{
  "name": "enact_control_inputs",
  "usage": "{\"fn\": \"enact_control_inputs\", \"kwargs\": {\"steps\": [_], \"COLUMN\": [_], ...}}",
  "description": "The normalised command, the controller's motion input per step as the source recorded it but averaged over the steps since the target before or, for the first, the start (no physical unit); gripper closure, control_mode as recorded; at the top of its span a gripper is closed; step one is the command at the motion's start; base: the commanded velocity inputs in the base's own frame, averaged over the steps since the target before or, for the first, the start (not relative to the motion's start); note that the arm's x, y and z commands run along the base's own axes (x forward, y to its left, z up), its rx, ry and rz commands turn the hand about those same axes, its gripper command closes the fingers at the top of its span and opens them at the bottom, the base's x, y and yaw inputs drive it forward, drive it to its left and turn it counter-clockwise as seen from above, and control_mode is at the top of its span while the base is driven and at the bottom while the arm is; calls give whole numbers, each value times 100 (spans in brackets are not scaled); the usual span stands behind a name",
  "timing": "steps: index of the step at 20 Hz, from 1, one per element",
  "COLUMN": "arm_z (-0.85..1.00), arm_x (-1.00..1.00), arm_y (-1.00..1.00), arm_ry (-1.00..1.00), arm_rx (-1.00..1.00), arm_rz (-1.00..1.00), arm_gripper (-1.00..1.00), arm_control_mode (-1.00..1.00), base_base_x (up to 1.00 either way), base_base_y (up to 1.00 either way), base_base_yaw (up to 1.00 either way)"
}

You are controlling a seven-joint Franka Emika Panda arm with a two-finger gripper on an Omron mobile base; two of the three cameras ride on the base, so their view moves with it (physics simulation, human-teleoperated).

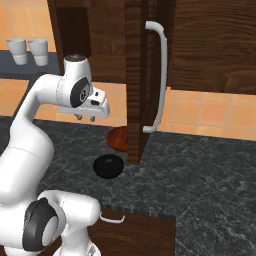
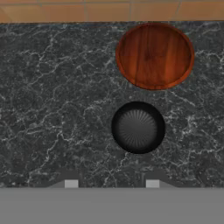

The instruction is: Pick up the bowls on the counter and stack them on top of one another in the open cabinet. Place the smaller bowl on top of the larger bowl.

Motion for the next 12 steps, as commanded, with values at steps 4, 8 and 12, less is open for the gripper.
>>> {"fn": "enact_control_inputs", "kwargs": {"steps": [4, 8, 12], "arm_z": [-31, -100, -99], "arm_x": [-3, 5, 44], "arm_y": [-9, -34, -38], "arm_ry": [7, 21, 22], "arm_rx": [1, 2, 3], "arm_rz": [-5, -31, -35], "arm_gripper": [-100, -100, -100], "arm_control_mode": [-100, -100, -100], "base_base_x": [0, 0, 0], "base_base_y": [0, 0, 0], "base_base_yaw": [0, 0, 0]}}
